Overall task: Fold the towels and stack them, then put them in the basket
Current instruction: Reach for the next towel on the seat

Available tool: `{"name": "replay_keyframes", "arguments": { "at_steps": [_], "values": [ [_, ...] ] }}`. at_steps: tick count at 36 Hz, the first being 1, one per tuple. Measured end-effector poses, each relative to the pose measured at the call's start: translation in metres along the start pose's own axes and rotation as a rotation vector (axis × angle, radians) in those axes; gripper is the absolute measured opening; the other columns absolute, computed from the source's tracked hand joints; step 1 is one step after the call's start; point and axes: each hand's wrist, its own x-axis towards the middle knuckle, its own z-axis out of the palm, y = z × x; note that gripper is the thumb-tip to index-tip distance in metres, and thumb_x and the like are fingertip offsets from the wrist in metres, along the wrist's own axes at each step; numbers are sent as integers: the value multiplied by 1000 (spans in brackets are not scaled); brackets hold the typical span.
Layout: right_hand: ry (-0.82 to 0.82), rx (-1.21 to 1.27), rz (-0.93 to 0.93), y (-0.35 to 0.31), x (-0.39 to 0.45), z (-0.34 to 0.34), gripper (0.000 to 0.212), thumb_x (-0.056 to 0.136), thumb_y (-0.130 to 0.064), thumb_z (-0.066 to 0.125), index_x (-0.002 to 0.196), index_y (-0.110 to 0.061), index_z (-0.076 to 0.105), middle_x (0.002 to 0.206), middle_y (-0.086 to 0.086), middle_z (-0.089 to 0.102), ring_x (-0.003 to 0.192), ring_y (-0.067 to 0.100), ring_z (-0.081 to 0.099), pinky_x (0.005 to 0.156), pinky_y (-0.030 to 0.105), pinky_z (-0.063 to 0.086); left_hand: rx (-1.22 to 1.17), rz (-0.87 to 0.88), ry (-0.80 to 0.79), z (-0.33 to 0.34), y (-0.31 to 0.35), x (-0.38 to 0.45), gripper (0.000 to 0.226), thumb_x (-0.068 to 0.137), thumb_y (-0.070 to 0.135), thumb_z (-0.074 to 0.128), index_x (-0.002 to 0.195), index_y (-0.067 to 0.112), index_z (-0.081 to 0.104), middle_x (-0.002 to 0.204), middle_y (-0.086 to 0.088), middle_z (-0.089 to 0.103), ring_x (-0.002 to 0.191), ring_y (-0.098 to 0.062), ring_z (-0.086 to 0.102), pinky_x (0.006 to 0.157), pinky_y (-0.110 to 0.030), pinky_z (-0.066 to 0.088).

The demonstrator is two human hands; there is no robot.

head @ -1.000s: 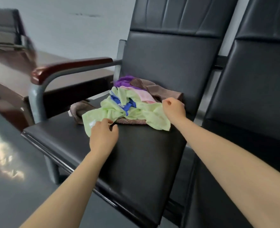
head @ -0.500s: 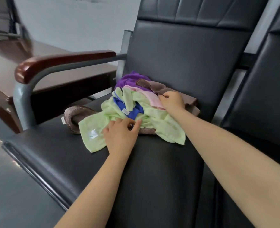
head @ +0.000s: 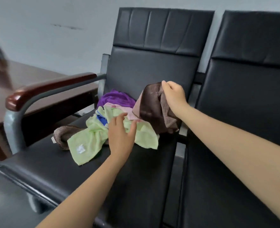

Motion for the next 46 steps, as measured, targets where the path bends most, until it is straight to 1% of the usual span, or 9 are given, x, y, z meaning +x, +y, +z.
{"name": "replay_keyframes", "arguments": {
  "at_steps": [6, 10, 14, 20, 23, 28, 36, 41, 46],
  "values": [
    [-62, 12, -24, -34, -24, -54, 34, 101, -27, 46, 70, -13, 41, 69, 5, 35, 68, 13, 35, 63, 31, 26, -117, 123, -191, 8, 86, 14, 67, 90, 46, 58, 147, 22, 32, 146, -2, 37, 135, -16, 30, 110, -33, 30],
    [-33, 1, 11, -54, -41, -102, 35, 100, -31, 47, 80, -3, 52, 79, 8, 43, 75, 15, 42, 67, 31, 31, -145, 159, -358, 7, 130, 9, 22, 94, 41, 53, 100, 21, 59, 94, 5, 63, 95, -18, 58, 79, -35, 45],
    [-17, 12, 58, -62, -57, -142, 30, 98, -37, 49, 82, -12, 55, 82, 9, 49, 78, 19, 49, 74, 33, 38, -207, 191, -375, 6, 155, -7, 28, 98, 27, 48, 83, 5, 56, 76, -5, 59, 75, -20, 53, 70, -34, 39],
    [17, -36, 110, -63, -93, -198, 39, 97, -37, 52, 67, -12, 49, 70, 6, 52, 68, 16, 52, 72, 30, 42, -460, -138, -620, -1, 204, -41, 29, 100, 24, 36, 76, 12, 49, 76, 4, 51, 77, -14, 46, 66, -28, 36],
    [-9, -100, 193, -61, -117, -227, 38, 96, -39, 56, 61, -24, 52, 76, -8, 58, 76, 11, 56, 79, 29, 46, -580, -293, -772, -3, 218, -60, 42, 91, 57, 46, 90, 22, 70, 93, 6, 69, 89, -11, 62, 80, -25, 45],
    [-48, -168, 303, -56, -154, -266, 30, 93, -42, 58, 85, -17, 72, 91, 1, 74, 89, 20, 69, 89, 37, 53, -311, -134, -909, 2, 235, -87, 56, 72, 70, 64, 85, 16, 75, 93, 2, 72, 89, -15, 66, 85, -30, 51],
    [20, -217, 409, -54, -190, -312, 48, 90, -51, 59, 120, -14, 67, 120, 3, 68, 109, 22, 63, 103, 42, 46, -203, 224, -806, 12, 249, -114, 29, 92, 20, 46, 66, 6, 46, 57, -2, 46, 57, -17, 47, 60, -32, 39],
    [35, -152, 419, -56, -211, -341, 31, 94, -43, 58, 105, -16, 71, 100, 1, 74, 86, 15, 70, 72, 26, 53, -257, 356, -781, 12, 254, -116, 23, 96, 22, 50, 82, 11, 64, 58, 4, 56, 52, -9, 53, 62, -27, 47],
    [37, -88, 424, -48, -224, -359, 22, 95, -42, 58, 91, -23, 70, 88, -4, 74, 77, 9, 70, 65, 22, 51, -223, 361, -871, 20, 270, -126, 37, 100, 22, 42, 64, 17, 40, 57, 6, 44, 57, -11, 45, 61, -29, 36]
  ]
}}
